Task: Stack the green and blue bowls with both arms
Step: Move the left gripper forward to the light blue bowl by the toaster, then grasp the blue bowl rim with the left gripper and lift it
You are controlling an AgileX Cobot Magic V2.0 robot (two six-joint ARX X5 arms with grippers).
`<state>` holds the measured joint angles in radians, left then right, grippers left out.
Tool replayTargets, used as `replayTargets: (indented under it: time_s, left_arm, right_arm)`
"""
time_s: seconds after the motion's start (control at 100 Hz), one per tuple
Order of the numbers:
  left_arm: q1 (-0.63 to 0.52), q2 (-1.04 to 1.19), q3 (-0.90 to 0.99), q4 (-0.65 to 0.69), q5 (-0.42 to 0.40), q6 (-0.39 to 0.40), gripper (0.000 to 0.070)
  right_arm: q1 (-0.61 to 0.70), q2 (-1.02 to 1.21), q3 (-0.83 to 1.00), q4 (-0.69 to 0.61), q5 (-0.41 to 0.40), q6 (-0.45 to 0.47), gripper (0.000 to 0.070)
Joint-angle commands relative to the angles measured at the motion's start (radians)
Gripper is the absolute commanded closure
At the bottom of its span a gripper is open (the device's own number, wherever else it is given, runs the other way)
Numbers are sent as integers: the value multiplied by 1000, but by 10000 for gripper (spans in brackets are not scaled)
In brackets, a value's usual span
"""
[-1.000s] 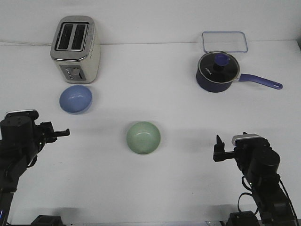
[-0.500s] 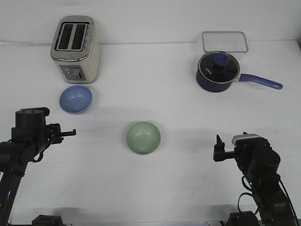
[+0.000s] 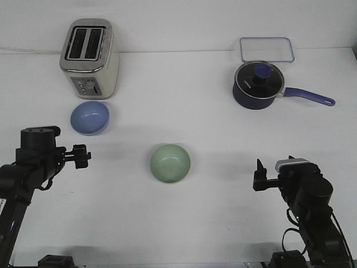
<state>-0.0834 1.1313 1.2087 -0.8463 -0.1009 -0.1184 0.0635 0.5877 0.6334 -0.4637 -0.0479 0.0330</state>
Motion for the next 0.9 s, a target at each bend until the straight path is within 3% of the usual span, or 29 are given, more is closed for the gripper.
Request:
replayTargets:
  time_s: [0.0, 0.34, 0.48, 0.89]
  left_arm:
    - [6, 54, 54, 11, 4, 13, 147]
    - [122, 452, 377, 18, 108, 32, 148]
    - [154, 603, 486, 24, 100, 69, 150]
    - [195, 856, 535, 75, 100, 84, 152]
  right_arm:
    - [0, 2, 11, 11, 4, -4, 46]
    - [0, 2, 11, 14, 4, -4, 46]
    - [0, 2, 11, 14, 4, -4, 46]
    - [0, 2, 11, 14, 4, -5, 46]
